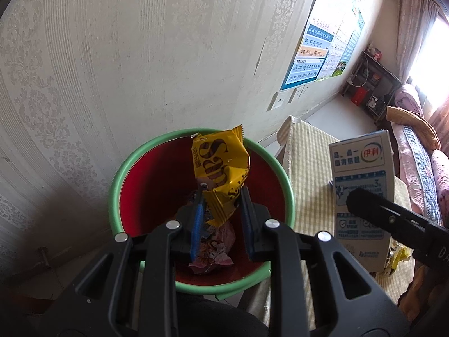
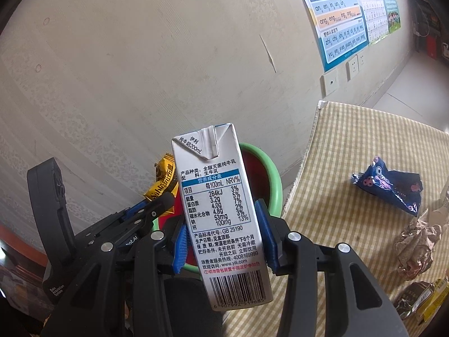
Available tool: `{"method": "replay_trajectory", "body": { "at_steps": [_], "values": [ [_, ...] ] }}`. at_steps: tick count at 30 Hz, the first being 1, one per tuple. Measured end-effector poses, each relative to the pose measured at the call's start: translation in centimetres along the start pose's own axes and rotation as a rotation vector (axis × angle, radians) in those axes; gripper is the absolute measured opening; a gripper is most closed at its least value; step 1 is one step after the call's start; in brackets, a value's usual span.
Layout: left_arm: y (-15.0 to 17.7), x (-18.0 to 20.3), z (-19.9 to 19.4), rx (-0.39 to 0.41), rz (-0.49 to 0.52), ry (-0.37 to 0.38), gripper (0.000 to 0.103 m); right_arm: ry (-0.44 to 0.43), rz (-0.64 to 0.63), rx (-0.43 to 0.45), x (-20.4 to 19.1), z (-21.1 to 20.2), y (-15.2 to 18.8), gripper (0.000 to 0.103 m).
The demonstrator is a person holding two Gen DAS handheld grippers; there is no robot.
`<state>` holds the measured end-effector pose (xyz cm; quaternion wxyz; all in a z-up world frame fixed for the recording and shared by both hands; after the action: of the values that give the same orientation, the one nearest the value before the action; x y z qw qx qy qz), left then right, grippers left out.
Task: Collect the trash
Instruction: 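Carry the milk carton and yellow bag over the green bucket with both tools, then open both tools to drop the carton and yellow bag into the bucket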
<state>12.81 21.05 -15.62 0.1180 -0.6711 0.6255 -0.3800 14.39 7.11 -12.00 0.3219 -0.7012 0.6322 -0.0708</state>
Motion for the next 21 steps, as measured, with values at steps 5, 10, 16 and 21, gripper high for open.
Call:
{"method": "replay_trajectory", "body": {
  "at_steps": [5, 10, 16, 21],
  "values": [
    [-0.3, -0.8, 0.9, -0.019, -0.015, -0.003, 0.023, -0.022, 0.025, -0.021, -0.6, 1.3, -0.7, 0.042],
    [-0.5, -1.9, 1.2, -0.015, -0.042, -0.024, 0.025, -0.04, 0.037, -0.028, -1.8, 2.6, -1.4, 0.044],
    [0.0, -3.2, 1.3, -0.006, -0.09, -0.04, 0.055, -0.021, 0.025, 0.01, -2.4, 3.0, -2.1, 0.06],
    [0.4, -2.4, 0.8, -0.003, -0.077, -0.043, 0.057, 0.038, -0.006, 0.06, -0.2, 0.9, -1.5, 0.063]
  ]
}}
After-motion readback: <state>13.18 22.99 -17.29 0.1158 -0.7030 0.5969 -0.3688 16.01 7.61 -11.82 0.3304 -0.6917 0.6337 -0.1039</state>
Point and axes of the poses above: each gripper's, at about its wrist camera, not at the fingertips, and z roughly the way its jaws point, x to its right, y to its underside, the point moved 7 cm from there along z, roughly the way its jaws point, and after that the axes turned 15 degrees about y, right-handed, at the moved point
